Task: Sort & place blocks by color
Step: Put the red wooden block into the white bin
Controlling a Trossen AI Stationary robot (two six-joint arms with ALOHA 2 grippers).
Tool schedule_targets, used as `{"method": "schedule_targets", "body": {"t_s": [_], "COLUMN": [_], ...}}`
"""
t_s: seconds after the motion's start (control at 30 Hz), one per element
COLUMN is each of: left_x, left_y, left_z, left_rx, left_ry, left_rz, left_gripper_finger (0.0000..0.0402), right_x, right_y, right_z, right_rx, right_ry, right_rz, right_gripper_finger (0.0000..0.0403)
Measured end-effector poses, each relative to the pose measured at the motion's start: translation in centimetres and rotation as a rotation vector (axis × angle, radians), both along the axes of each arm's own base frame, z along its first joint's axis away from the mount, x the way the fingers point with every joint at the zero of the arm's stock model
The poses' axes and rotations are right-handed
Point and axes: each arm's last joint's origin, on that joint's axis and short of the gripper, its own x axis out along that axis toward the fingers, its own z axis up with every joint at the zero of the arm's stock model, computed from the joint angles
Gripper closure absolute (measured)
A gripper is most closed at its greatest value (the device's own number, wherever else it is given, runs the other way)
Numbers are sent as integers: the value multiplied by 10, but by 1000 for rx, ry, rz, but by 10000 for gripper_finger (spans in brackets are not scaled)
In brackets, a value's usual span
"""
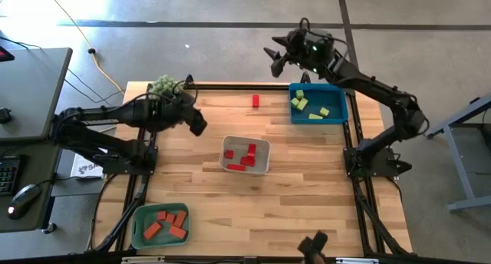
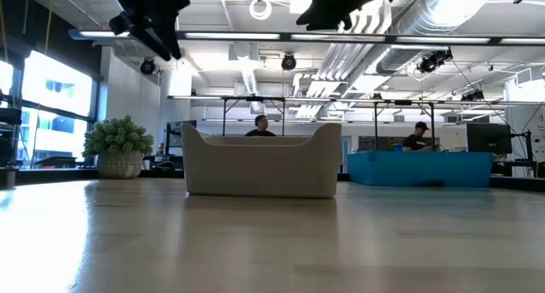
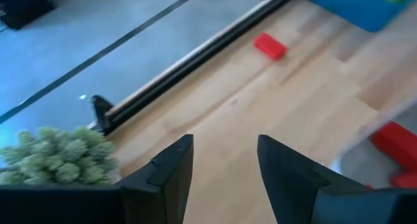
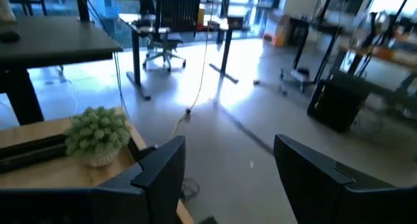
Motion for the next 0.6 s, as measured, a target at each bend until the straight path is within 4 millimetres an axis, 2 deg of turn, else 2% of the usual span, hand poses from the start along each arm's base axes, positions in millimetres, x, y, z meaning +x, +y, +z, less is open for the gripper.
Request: {"method": "schedule_targets", "body": {"t_s": [0.3, 0.47, 0.6], "left_x": [-12, -20, -27], "left_y": [32, 49, 60], "left_z": [-2, -4, -5], "left_rx": [-31, -58, -84], "left_ry": [30, 32, 32], "left_rz": [109, 184, 208], "left_gripper_finger": [243, 243, 243], "right_x": [21, 42, 57], "right_y": [-44, -62, -73], "right_z": [-2, -17, -37], "right_rx": [247, 421, 551], "right_ry": [206, 235, 265], "right_rz": [-72, -123, -168], "right_gripper_finger": [183, 183, 183]}}
